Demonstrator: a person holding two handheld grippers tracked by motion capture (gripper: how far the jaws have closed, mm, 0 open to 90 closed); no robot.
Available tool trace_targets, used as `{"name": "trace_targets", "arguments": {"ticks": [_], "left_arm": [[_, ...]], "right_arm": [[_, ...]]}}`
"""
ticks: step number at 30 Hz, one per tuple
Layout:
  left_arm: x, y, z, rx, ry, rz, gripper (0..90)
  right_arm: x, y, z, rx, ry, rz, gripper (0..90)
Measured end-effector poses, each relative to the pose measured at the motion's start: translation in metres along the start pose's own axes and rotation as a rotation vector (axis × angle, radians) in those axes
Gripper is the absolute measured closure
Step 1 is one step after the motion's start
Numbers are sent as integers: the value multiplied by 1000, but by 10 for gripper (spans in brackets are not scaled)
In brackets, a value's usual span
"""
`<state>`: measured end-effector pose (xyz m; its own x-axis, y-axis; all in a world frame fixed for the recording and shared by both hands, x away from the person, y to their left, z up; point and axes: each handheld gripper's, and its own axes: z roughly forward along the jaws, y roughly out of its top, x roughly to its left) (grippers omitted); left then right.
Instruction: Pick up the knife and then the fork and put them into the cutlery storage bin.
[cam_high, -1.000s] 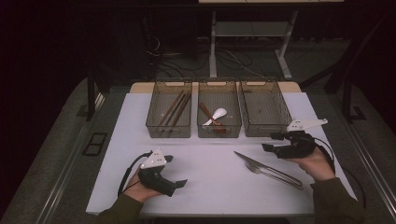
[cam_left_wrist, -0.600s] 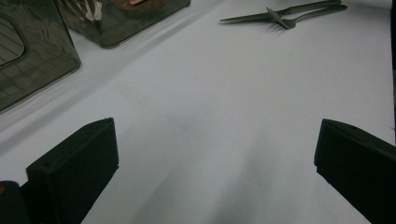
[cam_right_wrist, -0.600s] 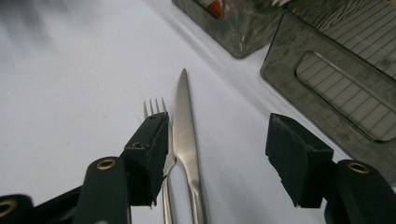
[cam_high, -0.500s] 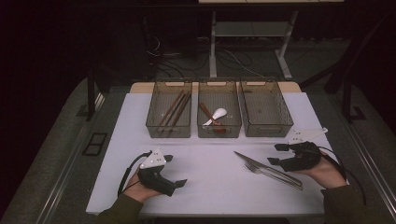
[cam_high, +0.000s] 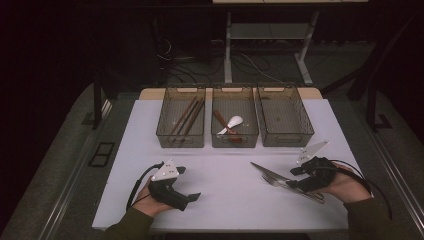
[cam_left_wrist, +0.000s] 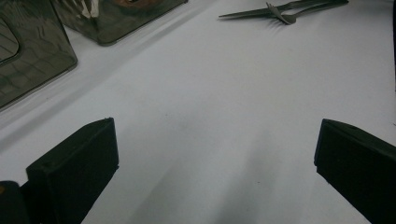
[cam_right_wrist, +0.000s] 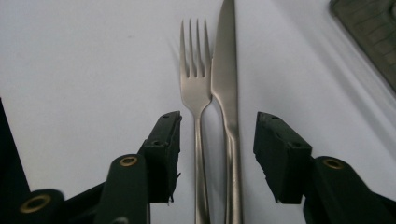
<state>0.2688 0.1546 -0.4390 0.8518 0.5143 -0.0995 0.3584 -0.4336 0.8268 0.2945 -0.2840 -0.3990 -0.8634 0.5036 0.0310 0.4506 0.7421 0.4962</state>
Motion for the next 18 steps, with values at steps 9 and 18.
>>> {"name": "trace_targets", "arguments": {"ticks": [9,18], "left_arm": [[-2,0,1,7,0,5,0],[-2,0,1,5,-6,6,0]], "right_arm": [[2,10,14,126,22,-84,688],[6,19,26,246,9,-113,765]]}}
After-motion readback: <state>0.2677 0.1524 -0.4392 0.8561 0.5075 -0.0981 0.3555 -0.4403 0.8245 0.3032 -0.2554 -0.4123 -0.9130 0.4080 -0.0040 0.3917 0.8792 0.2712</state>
